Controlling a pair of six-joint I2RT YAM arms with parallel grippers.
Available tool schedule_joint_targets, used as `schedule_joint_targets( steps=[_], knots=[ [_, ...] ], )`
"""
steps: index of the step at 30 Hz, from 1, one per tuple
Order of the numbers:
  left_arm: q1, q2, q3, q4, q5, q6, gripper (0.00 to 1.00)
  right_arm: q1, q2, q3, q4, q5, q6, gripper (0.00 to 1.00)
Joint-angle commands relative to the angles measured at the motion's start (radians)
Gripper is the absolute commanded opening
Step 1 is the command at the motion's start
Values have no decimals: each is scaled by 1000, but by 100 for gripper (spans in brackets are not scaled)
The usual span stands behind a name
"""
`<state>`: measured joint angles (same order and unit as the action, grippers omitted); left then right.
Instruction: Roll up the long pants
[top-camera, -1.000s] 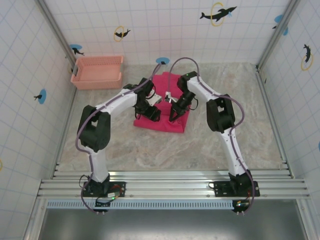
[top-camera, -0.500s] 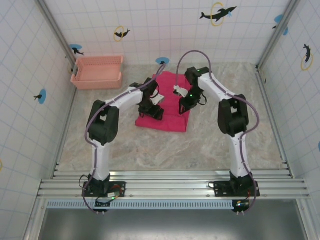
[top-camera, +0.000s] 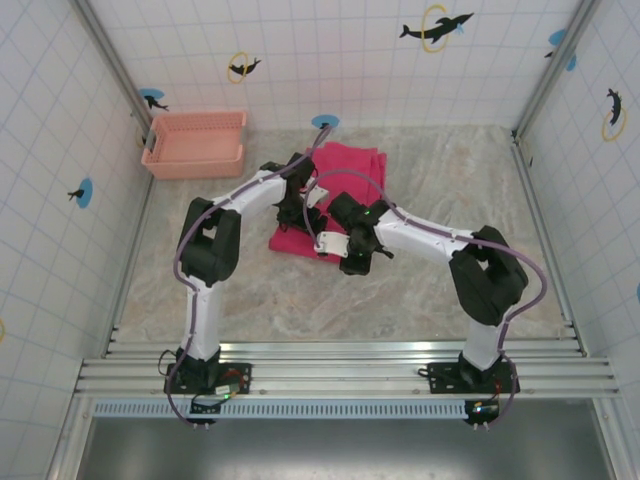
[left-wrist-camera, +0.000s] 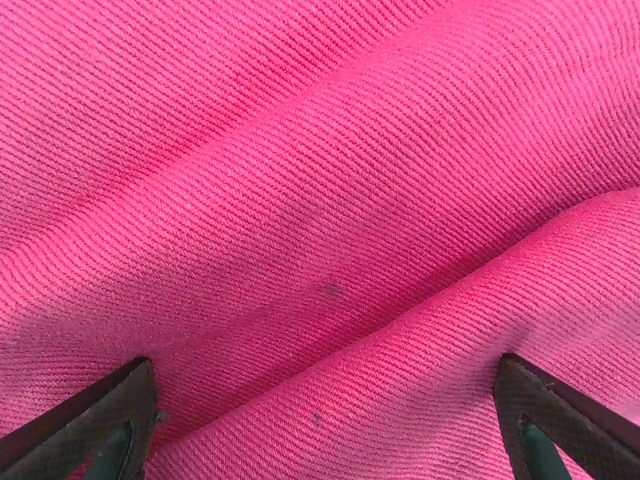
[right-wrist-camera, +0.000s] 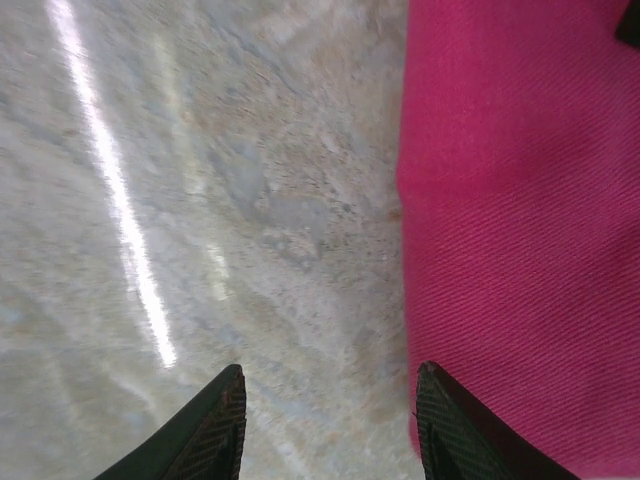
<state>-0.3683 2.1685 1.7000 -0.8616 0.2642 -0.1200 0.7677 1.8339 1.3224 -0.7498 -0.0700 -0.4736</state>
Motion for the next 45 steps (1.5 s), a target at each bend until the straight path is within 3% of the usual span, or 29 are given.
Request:
schedule_joint_targets(
  steps=[1,6,11,13,20,22,27,30,37,45],
  knots=[
    [15,30,6,-44,-7,51,89,12,29,-12,146,148,-34,47],
    [22,33,14,-56,15,68,90,24,62,-39,263,244,-98,48],
    [31,45,31,-70,37,73,90,24,129,-12,252,250,-107,50],
    [37,48,36,-77,41,75,90,26,146,-11,246,239,-106,56],
    [54,42,24,-80,63,83,90,38,202,25,212,256,-98,56],
    [55,44,27,-86,71,90,90,37,219,48,192,253,-94,51],
    [63,26,30,-88,117,88,91,32,236,116,107,181,-88,26],
    [82,4,29,-93,162,61,94,31,229,160,39,140,-76,18],
    [134,-136,26,-90,124,36,97,-8,237,349,-314,-157,-11,13],
    [147,-248,11,-126,-9,99,97,-128,267,422,-518,-609,83,13]
  ],
)
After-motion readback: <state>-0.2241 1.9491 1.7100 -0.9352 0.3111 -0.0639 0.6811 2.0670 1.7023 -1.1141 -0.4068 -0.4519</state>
